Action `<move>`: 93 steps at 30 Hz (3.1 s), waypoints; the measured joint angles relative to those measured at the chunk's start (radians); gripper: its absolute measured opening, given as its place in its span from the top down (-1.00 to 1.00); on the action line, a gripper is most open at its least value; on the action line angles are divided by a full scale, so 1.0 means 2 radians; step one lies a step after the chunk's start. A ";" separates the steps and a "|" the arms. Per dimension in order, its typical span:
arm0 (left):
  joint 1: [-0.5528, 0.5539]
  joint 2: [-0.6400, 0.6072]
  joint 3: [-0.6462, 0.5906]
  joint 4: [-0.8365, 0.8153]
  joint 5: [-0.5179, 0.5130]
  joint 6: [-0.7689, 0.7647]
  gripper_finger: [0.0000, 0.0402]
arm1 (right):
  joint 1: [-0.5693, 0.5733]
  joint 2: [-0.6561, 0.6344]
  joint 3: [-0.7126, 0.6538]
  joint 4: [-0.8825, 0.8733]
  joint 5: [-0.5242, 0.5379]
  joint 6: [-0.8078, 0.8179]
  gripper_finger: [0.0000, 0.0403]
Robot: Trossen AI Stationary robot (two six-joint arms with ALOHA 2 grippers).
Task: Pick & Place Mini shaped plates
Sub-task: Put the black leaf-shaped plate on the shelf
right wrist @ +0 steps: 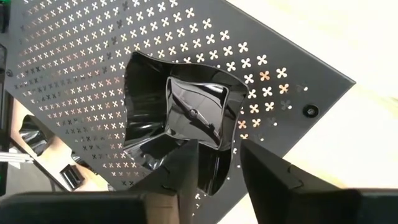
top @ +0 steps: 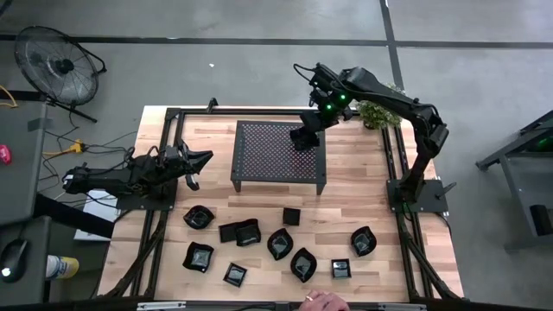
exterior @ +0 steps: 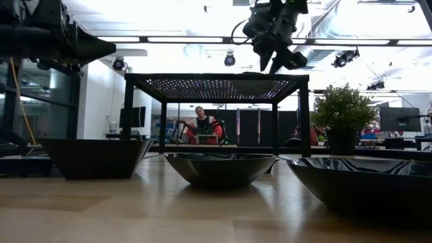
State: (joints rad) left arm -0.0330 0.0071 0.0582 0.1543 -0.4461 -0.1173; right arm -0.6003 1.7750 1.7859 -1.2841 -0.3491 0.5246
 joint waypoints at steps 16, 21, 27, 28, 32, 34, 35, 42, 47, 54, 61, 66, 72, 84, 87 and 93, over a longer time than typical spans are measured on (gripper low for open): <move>0.000 0.000 0.000 0.000 0.000 0.000 0.84 | 0.000 -0.018 0.001 -0.006 0.002 -0.005 0.41; 0.000 0.000 0.000 0.000 0.000 0.000 0.84 | 0.006 -0.034 0.001 -0.010 0.006 -0.014 0.41; 0.000 0.000 0.000 0.000 0.000 0.000 0.84 | 0.022 -0.055 0.001 -0.033 0.032 -0.020 0.41; 0.000 0.000 0.000 0.000 0.000 0.000 0.84 | 0.024 -0.058 0.001 -0.037 0.033 -0.025 0.41; 0.000 0.000 0.000 0.000 0.000 0.000 0.84 | 0.043 -0.070 0.001 -0.052 0.040 -0.040 0.41; 0.000 0.000 0.000 0.000 0.000 0.000 0.84 | 0.057 -0.077 0.001 -0.060 0.055 -0.045 0.41; 0.000 0.000 0.000 0.000 0.000 0.000 0.84 | 0.065 -0.080 0.000 -0.065 0.063 -0.049 0.41; 0.000 0.000 0.000 0.000 0.000 0.000 0.84 | 0.127 -0.097 0.000 -0.110 0.094 -0.071 0.41; 0.000 0.000 0.000 0.000 0.000 0.000 0.84 | 0.177 -0.101 -0.001 -0.144 0.103 -0.083 0.41; 0.000 0.000 0.000 0.000 0.000 0.000 0.84 | 0.228 -0.101 -0.001 -0.144 0.113 -0.069 0.41; 0.000 0.000 0.000 0.000 0.000 0.000 0.84 | 0.271 -0.101 -0.001 -0.144 0.118 -0.019 0.41; 0.000 0.000 0.000 0.000 0.000 0.000 0.84 | 0.320 -0.101 -0.001 -0.143 0.155 0.043 0.41; 0.000 0.000 0.000 0.000 0.000 0.000 0.84 | 0.374 -0.100 -0.012 -0.139 0.162 0.145 0.41; 0.000 0.000 0.000 0.000 0.000 0.000 0.84 | 0.462 -0.099 -0.189 0.055 0.058 0.340 0.41; 0.000 0.000 0.000 0.000 0.000 0.000 0.84 | 0.476 -0.099 -0.239 0.148 0.043 0.381 0.41; 0.000 0.000 0.000 0.000 0.000 0.000 0.84 | 0.490 -0.099 -0.327 0.329 0.046 0.426 0.41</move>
State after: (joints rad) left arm -0.0330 0.0067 0.0582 0.1543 -0.4461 -0.1173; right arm 0.3793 1.5768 1.1323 -0.6266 -0.2579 1.3759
